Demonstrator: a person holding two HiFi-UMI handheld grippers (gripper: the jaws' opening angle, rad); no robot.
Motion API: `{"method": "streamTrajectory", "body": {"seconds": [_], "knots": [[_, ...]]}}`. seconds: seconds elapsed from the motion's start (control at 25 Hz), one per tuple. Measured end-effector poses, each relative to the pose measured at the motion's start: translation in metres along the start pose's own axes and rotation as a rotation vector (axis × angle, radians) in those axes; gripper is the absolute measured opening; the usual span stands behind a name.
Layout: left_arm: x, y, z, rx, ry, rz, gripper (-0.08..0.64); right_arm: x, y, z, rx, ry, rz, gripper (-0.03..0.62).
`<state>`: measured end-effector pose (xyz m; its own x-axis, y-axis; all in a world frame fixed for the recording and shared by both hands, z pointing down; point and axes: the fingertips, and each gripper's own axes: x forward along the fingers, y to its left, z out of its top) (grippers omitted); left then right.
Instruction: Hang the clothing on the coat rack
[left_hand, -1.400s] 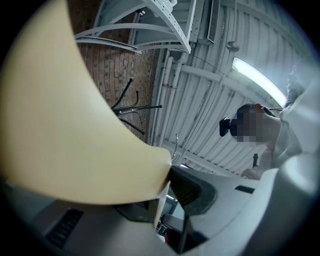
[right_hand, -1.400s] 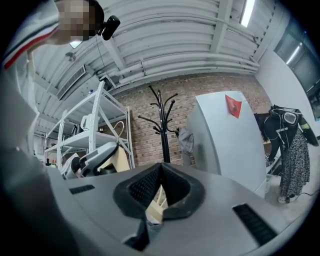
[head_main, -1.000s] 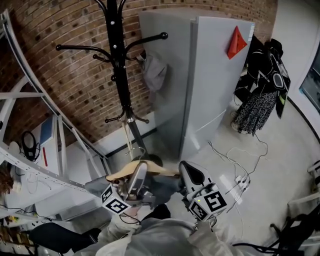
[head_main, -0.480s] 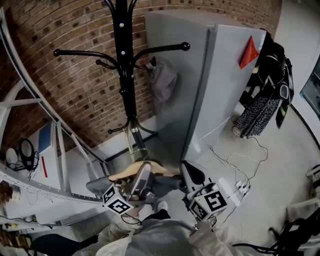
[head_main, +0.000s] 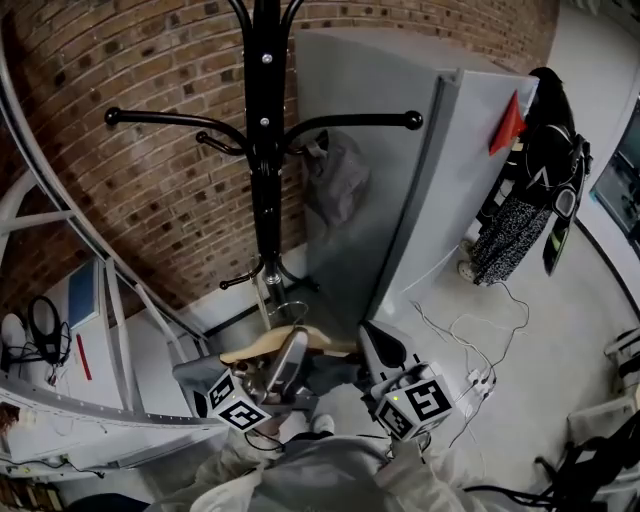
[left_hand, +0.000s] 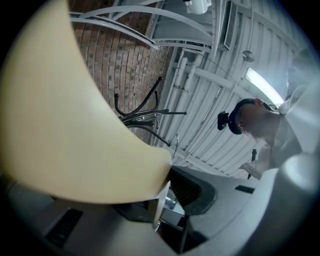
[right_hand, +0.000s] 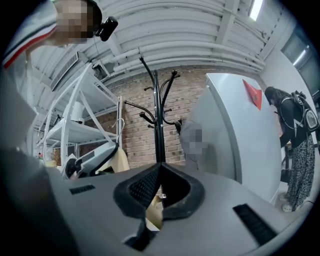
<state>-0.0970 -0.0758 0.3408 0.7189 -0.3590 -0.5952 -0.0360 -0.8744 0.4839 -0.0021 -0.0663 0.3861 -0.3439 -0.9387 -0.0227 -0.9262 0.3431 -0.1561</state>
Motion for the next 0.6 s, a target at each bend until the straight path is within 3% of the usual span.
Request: {"method": "streamTrajectory", "body": {"seconds": [0.24,0.6], "knots": [[0.003,0.012,0.010,0.002,-0.016,-0.007,0.104,0.020,-0.004,-0.003,0.000,0.004,0.011,0.024],[0.009,0.032,0.006,0.019,-0.030,0.050,0.104,0.044,-0.015,-0.011,0.016,0.026,0.087,0.024]]}}
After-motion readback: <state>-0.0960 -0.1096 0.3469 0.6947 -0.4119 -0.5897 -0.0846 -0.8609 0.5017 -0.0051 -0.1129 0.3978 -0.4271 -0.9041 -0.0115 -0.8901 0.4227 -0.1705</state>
